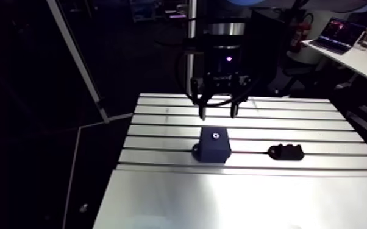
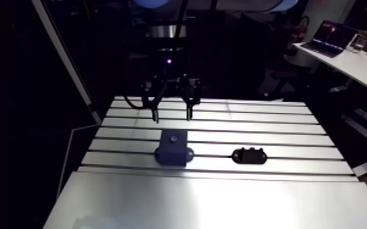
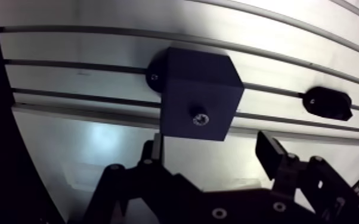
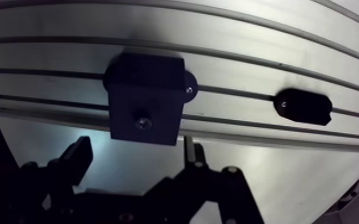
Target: Pick up the M10 bolt and insert it into the hole until fully seated.
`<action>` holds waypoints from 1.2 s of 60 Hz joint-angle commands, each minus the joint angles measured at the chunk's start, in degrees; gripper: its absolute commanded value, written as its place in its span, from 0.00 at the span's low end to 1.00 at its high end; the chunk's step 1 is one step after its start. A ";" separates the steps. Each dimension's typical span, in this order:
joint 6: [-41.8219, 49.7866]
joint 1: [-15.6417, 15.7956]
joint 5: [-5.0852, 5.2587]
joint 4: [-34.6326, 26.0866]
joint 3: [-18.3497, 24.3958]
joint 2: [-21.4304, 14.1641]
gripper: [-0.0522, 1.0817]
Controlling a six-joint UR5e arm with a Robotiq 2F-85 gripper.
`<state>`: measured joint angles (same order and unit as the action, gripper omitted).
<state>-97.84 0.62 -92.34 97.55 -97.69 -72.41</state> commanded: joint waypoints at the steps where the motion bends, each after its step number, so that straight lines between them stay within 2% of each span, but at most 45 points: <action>1: -0.11 -0.58 0.36 -3.07 4.27 -3.21 0.05; 3: -0.11 -1.48 0.36 -4.57 5.61 -3.95 0.05; 17: -0.04 -4.71 0.20 -9.15 8.11 -5.90 0.05; 45: 0.06 -4.66 0.29 -10.41 13.32 -9.94 0.05; 54: 0.49 -4.66 0.28 -10.84 15.16 -10.25 0.05; 72: 0.68 -4.83 0.28 -11.38 14.52 -10.69 0.05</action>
<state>-97.33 -4.09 -92.12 86.44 -83.03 -82.73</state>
